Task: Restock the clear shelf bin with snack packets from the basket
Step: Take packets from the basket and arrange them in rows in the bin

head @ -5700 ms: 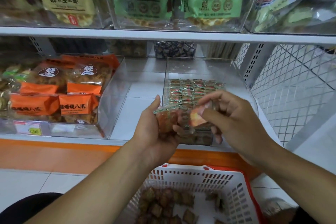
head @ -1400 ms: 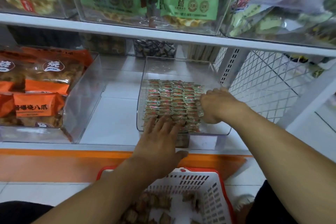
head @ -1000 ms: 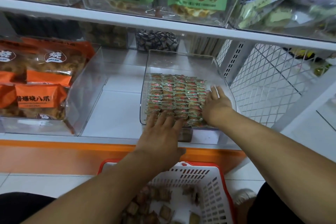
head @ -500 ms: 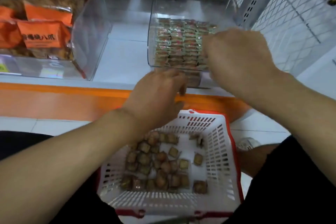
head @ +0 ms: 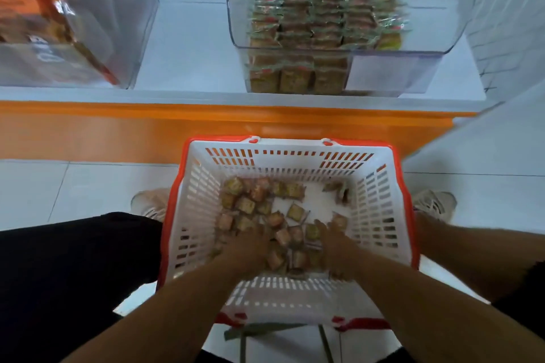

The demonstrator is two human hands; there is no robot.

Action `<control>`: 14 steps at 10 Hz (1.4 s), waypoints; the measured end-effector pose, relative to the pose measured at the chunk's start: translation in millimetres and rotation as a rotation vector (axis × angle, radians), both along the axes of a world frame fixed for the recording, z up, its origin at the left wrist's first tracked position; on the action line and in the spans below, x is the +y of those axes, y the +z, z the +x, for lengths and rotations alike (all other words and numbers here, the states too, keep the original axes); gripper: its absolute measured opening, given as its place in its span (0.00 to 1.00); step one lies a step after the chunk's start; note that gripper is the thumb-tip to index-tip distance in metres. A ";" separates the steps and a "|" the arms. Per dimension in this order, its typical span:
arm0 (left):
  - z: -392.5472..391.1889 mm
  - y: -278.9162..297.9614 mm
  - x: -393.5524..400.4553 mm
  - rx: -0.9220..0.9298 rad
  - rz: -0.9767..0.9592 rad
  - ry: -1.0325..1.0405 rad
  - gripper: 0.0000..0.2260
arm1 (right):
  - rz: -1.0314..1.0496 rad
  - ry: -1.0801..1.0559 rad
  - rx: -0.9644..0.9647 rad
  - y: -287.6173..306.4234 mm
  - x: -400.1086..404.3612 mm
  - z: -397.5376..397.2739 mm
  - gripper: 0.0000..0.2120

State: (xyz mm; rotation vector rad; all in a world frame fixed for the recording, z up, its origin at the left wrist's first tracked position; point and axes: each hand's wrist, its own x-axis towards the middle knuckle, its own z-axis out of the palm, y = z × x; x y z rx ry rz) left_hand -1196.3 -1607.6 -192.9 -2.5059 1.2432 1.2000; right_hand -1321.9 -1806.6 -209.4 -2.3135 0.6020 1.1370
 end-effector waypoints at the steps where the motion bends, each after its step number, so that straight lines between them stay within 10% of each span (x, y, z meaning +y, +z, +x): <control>1: -8.0 -31.0 -15.0 0.065 -0.051 0.043 0.37 | 0.045 -0.101 -0.077 -26.4 0.4 7.2 0.41; 4: -5.7 -78.9 -28.6 -0.112 0.034 -0.155 0.45 | -0.008 0.318 -0.072 -77.6 11.8 3.0 0.27; 6: -2.5 -78.9 -43.6 -0.011 0.022 -0.165 0.31 | 0.619 -0.610 -0.117 -60.6 21.4 15.9 0.17; 7: -10.3 -79.1 -48.0 0.112 0.048 -0.020 0.34 | 0.369 -0.412 0.006 -59.9 14.0 19.2 0.36; 10: -4.8 -82.6 -46.5 0.464 -0.073 0.422 0.38 | 0.652 -0.624 0.148 -66.5 11.2 26.8 0.40; 12: 12.1 -71.8 -36.7 0.641 -0.165 0.645 0.21 | 0.721 -0.527 0.111 -52.0 10.7 43.0 0.19; 14: 45.0 -29.6 -43.9 0.962 -0.160 0.872 0.11 | 0.773 -0.543 0.172 11.0 -21.3 66.9 0.20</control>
